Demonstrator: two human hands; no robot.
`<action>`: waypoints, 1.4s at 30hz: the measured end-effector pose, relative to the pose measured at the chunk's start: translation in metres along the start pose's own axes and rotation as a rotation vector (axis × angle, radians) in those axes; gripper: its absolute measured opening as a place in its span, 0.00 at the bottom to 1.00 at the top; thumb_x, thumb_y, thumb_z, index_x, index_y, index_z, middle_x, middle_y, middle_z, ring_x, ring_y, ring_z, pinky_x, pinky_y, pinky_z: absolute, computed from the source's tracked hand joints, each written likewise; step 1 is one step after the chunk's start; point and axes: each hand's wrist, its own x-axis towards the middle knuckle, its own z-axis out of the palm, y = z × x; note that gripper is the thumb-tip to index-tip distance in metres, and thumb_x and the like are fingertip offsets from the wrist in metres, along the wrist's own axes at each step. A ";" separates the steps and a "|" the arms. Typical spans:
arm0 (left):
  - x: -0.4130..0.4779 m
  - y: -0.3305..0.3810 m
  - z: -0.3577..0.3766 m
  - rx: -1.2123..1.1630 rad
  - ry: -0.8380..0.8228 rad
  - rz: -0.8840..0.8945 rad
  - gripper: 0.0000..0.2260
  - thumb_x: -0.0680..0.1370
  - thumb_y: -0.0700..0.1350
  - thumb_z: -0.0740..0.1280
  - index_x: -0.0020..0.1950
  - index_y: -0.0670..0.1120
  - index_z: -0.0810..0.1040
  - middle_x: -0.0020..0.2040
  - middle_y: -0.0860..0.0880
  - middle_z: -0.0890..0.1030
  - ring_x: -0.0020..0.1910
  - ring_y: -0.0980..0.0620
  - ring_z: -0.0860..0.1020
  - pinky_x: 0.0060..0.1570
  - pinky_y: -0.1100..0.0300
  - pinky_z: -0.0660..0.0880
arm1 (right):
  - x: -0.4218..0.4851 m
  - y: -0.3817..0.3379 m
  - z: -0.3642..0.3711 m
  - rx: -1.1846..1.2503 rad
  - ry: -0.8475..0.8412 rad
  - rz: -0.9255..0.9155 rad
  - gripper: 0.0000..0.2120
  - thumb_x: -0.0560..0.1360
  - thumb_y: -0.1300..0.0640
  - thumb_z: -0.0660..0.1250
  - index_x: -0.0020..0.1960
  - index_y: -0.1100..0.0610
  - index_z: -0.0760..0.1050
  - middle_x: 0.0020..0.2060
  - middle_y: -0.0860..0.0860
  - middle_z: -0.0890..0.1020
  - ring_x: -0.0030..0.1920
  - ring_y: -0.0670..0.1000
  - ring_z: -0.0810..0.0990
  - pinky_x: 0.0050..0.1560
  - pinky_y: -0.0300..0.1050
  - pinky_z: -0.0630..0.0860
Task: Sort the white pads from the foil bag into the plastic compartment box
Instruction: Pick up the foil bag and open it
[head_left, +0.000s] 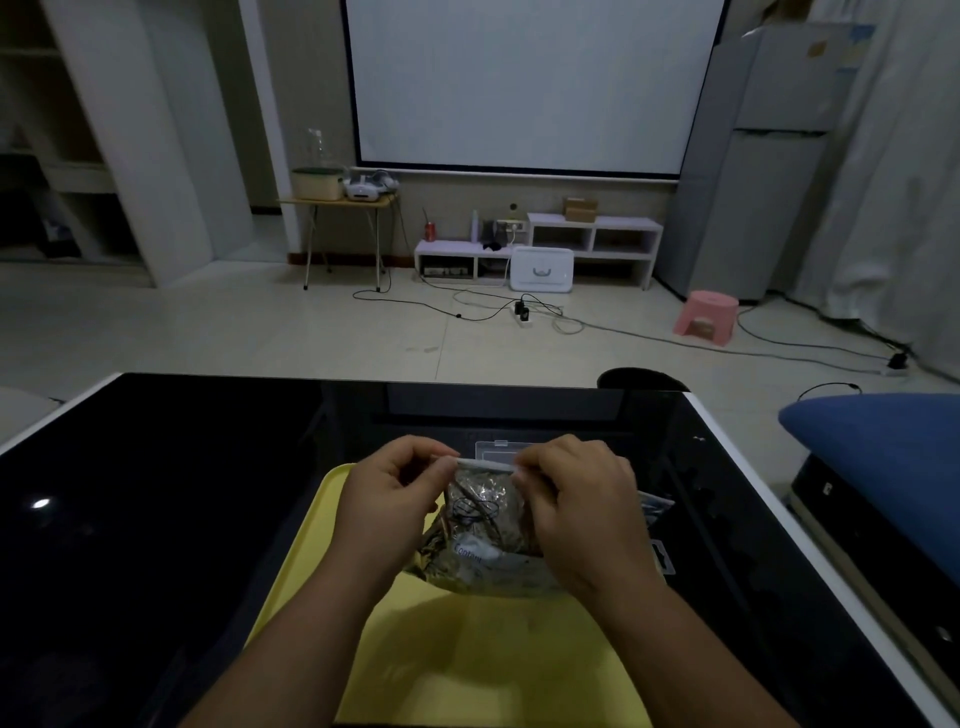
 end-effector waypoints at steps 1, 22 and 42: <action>0.001 -0.001 -0.002 -0.013 0.009 -0.004 0.06 0.78 0.40 0.68 0.44 0.50 0.82 0.38 0.50 0.82 0.36 0.57 0.78 0.35 0.61 0.76 | 0.001 0.002 0.000 -0.003 0.008 0.015 0.10 0.75 0.48 0.62 0.47 0.48 0.81 0.40 0.44 0.80 0.42 0.49 0.75 0.45 0.47 0.66; 0.021 -0.001 -0.028 -0.307 0.188 -0.133 0.08 0.82 0.42 0.62 0.46 0.44 0.79 0.40 0.47 0.80 0.37 0.49 0.77 0.35 0.56 0.74 | 0.004 0.031 -0.013 0.444 -0.096 0.317 0.05 0.76 0.57 0.69 0.47 0.47 0.77 0.41 0.45 0.82 0.42 0.41 0.80 0.42 0.41 0.78; 0.007 -0.032 -0.009 -0.497 -0.227 -0.973 0.22 0.78 0.55 0.67 0.60 0.37 0.79 0.53 0.37 0.84 0.49 0.38 0.83 0.49 0.43 0.81 | 0.000 0.012 -0.001 0.766 0.154 0.369 0.08 0.74 0.65 0.70 0.47 0.53 0.83 0.41 0.47 0.85 0.43 0.41 0.83 0.44 0.32 0.78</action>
